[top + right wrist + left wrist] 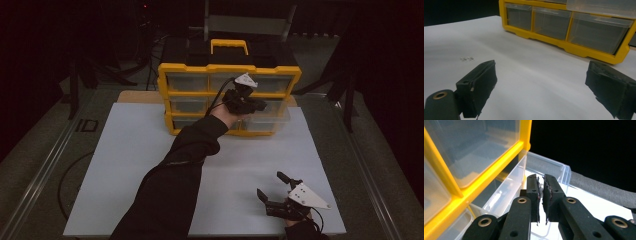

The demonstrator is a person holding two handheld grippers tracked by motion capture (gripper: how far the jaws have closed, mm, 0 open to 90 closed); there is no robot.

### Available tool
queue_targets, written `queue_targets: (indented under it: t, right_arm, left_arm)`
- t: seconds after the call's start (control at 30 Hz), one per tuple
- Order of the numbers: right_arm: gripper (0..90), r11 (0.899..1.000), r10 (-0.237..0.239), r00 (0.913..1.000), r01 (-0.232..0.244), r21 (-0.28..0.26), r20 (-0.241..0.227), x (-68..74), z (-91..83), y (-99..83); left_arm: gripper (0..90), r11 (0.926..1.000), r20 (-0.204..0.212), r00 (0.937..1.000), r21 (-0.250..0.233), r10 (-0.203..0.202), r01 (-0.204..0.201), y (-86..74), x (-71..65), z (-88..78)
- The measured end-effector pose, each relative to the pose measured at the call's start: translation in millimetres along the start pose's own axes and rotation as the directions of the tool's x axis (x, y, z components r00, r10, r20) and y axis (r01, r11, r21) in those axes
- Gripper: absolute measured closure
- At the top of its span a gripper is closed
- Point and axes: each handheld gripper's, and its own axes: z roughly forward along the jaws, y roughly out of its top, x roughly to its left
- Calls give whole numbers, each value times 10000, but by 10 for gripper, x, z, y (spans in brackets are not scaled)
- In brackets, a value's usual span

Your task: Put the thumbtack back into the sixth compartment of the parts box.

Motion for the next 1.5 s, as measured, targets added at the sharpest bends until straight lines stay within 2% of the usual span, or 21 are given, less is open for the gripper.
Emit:
queue_targets:
  t: [0.07,0.2,0.27,0.4,0.5,0.6,0.73,0.9,0.97,1.0,1.03,1.07,1.2,1.3,1.5]
  right_arm:
    - [98,10000,4,10000,-4,-17,-1,0,-3,2]
    - [97,9999,104,9999,-103,-42,25,-18,-9,-3]
    - [97,10000,83,10000,-83,-35,42,-21,-8,-4]
    - [97,10000,76,10000,-76,-11,15,-9,-7,0]
    - [97,10000,78,10000,-78,-27,42,-12,-8,2]
    - [97,10000,89,9999,-89,-10,66,-10,-6,1]
    - [97,10000,58,9999,-58,-38,92,-7,-6,4]
    - [97,10000,84,9999,-84,-1,136,-11,-4,1]
    - [97,10000,84,9999,-84,3,129,-12,-3,1]
    - [97,10000,81,9999,-82,27,139,-8,0,0]
    - [97,10000,75,9999,-76,31,142,-8,2,-1]
    - [97,10000,75,9999,-76,49,133,-6,2,-1]
    - [97,10000,-15,9999,15,55,151,-4,6,1]
    - [97,10000,-32,9999,31,81,166,4,8,4]
    - [97,10000,-37,9998,36,62,183,6,6,7]
  left_arm:
    - [841,9999,-79,9999,-67,-149,148,-15,17,19]
    - [829,9998,-215,9996,-137,-176,173,-18,11,24]
    - [754,9997,-304,9994,-132,-191,188,-7,1,8]
    - [608,9994,-68,9994,-7,-346,346,4,-8,-27]
    - [515,9992,6,9993,-83,-380,380,2,-17,-61]
    - [469,9991,279,9989,-178,-378,383,-19,-32,-129]
    - [383,9994,399,9987,-181,-302,309,-36,-38,-182]
    - [327,9991,575,9980,-307,-261,279,-63,-36,-264]
    - [181,9993,649,9976,-267,-246,263,-100,-38,-319]
    - [135,9992,953,9953,-313,-197,228,-133,-34,-360]
    - [75,9992,953,9953,-313,-197,228,-133,-34,-360]
    - [22,9995,1191,9928,-266,-110,143,-164,-42,-396]
    - [2,9999,1133,9936,-106,31,-19,-210,-67,-448]
    - [2,9996,1254,9921,-271,-8,42,-258,-78,-516]
    - [2,9999,1295,9915,-113,99,-85,-386,-105,-615]
